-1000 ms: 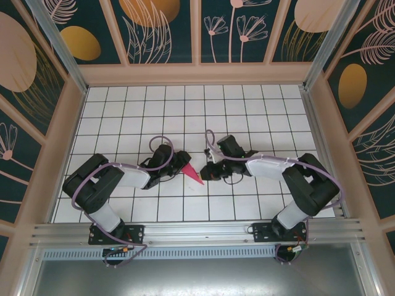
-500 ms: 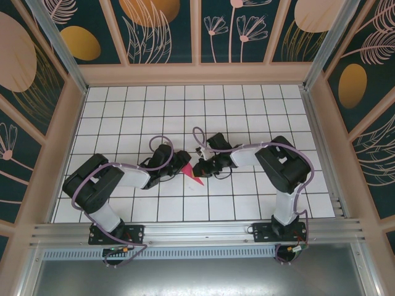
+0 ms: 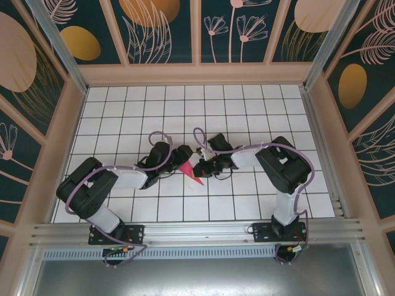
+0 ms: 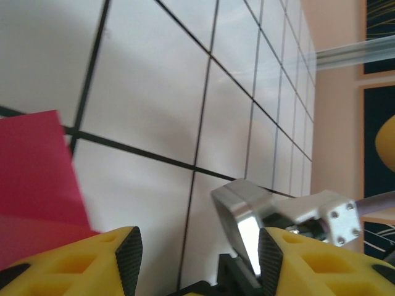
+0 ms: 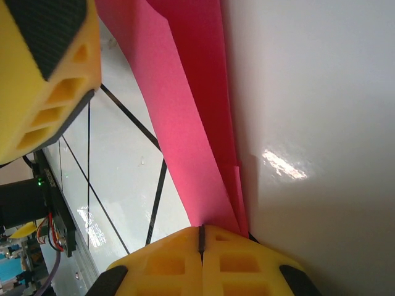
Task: Fold a paper plane with a square sheet of paper (pick it up from the middle)
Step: Fold the wing for the fifth time at the center of the table.
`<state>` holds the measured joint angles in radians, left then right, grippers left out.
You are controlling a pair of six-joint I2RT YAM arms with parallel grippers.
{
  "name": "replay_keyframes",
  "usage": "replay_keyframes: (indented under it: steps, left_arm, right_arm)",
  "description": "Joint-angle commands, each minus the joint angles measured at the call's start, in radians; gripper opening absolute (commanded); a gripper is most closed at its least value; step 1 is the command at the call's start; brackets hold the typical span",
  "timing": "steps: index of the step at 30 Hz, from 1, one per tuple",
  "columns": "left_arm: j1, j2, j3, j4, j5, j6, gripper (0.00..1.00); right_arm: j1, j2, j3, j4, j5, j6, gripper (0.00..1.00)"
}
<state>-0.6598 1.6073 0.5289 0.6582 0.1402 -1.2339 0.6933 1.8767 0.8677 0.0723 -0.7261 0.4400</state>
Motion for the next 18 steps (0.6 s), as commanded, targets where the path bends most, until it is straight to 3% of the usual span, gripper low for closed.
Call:
replay_keyframes:
  steps: [1,6,12,18]
  left_arm:
    - [0.005,0.056,0.018,0.08,0.054,0.003,0.56]
    - [0.007,0.101,-0.019,0.056,0.0,-0.048,0.55]
    - [0.041,0.048,-0.063,-0.115,-0.134,-0.075,0.55]
    - [0.112,0.014,-0.093,-0.158,-0.143,-0.051,0.55]
  right_arm:
    - [0.009,0.025,-0.041,-0.063,0.057,0.011,0.01]
    - [0.009,0.022,-0.041,-0.072,0.068,0.011,0.01]
    - [0.009,0.014,-0.046,-0.105,0.105,0.009,0.0]
    - [0.011,0.005,-0.053,-0.12,0.115,0.006,0.0]
